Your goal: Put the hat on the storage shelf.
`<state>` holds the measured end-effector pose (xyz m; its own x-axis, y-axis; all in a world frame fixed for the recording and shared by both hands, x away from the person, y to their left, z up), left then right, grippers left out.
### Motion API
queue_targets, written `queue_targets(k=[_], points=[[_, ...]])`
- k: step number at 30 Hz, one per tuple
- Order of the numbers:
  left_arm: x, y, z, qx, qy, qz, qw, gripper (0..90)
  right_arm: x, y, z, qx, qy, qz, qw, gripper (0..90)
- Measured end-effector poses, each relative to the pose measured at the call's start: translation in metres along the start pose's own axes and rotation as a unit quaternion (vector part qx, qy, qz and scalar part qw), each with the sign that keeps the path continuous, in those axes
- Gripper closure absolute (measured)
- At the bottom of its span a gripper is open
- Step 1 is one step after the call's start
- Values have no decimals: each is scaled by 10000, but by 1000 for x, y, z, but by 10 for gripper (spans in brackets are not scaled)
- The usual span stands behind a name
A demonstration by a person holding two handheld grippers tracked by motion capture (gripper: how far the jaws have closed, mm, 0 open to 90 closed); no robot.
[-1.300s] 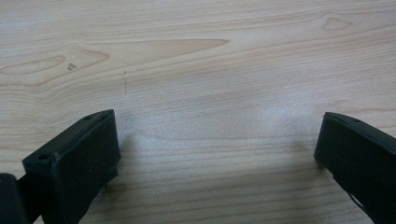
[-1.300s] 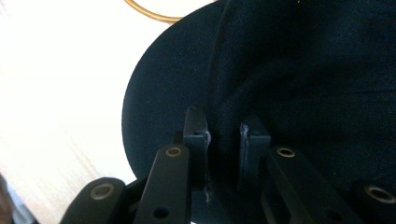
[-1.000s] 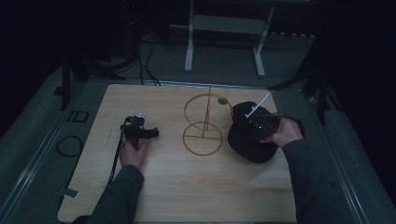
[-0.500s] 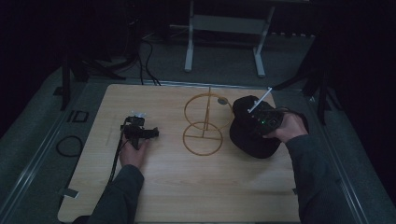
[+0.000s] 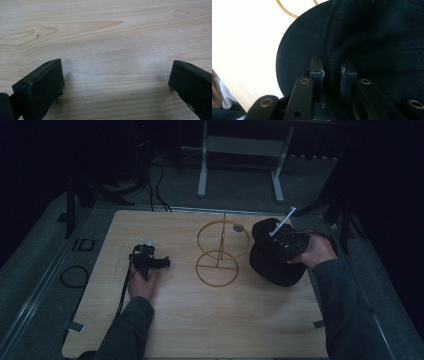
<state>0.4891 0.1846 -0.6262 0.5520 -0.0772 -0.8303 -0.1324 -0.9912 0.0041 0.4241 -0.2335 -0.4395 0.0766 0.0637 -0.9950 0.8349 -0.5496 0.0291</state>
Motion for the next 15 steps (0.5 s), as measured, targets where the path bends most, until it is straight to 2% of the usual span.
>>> queue_targets(k=[10, 15], points=[[0, 0, 0, -5, 2, -1, 10000, 0, -11, 4, 2, -96, 2, 29, 10000, 772], [0, 0, 0, -3, -1, -2, 10000, 0, -23, 4, -1, -156, 96, 7, 9998, 770]])
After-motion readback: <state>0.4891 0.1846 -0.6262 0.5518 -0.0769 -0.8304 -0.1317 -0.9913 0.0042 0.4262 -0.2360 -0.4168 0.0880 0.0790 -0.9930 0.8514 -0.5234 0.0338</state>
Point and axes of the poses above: each handheld gripper's, and its own axes: x roughly forward along the jaws, z roughly out of its underside, y roughly to its right, the point moved 8 cm from there along x, roughly forward along the jaws, and after that the axes turned 9 degrees about -y, right-handed, at the moved point
